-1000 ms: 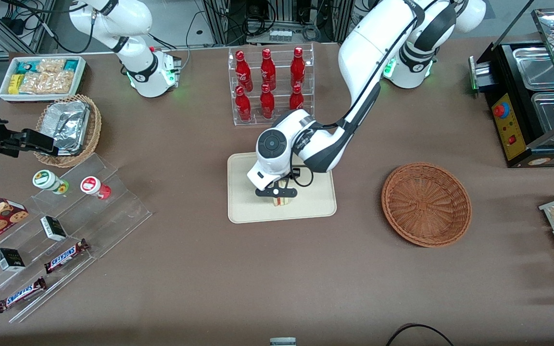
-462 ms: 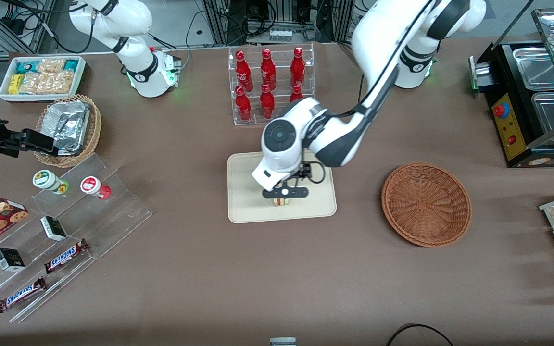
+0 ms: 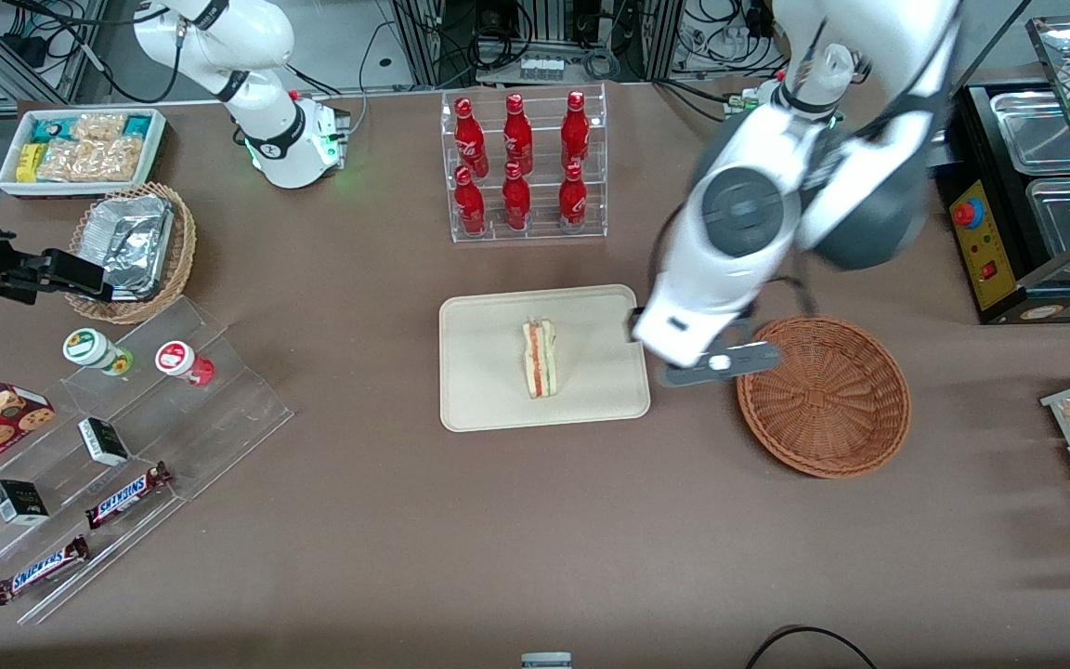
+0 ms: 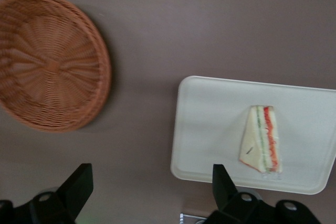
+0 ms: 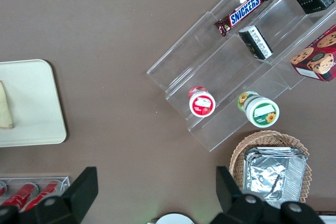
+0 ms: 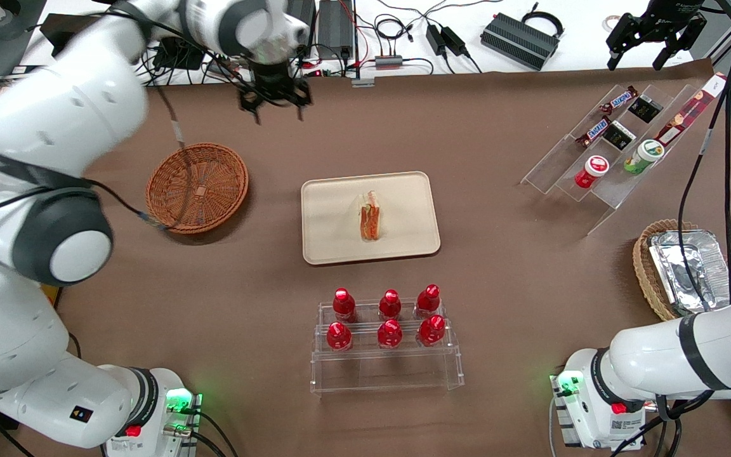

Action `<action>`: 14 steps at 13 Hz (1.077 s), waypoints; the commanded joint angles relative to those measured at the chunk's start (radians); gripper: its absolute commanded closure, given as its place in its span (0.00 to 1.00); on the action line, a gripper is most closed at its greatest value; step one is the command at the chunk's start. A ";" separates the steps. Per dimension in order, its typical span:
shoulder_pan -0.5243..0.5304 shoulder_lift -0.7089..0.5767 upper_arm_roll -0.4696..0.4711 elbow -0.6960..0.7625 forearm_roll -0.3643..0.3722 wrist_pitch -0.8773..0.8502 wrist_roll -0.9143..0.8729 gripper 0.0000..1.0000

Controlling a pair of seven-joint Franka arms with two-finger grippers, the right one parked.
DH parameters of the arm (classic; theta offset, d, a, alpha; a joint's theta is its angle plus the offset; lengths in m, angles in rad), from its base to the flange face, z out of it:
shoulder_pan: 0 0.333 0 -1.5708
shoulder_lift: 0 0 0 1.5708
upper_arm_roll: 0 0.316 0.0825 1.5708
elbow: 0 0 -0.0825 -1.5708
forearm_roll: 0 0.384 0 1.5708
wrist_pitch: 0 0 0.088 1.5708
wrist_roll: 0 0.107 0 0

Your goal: Place sandwich from basket to tray

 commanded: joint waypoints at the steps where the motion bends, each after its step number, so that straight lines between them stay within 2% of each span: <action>1: 0.111 -0.199 -0.009 -0.191 -0.006 -0.004 0.134 0.00; 4: 0.238 -0.362 -0.008 -0.346 -0.021 0.000 0.344 0.00; 7: 0.301 -0.434 -0.006 -0.400 -0.021 -0.004 0.429 0.00; 9: 0.347 -0.449 -0.006 -0.403 -0.023 -0.019 0.492 0.00; 11: 0.351 -0.436 0.006 -0.377 -0.023 -0.020 0.521 0.00; 14: 0.322 -0.393 0.084 -0.302 -0.024 -0.043 0.613 0.00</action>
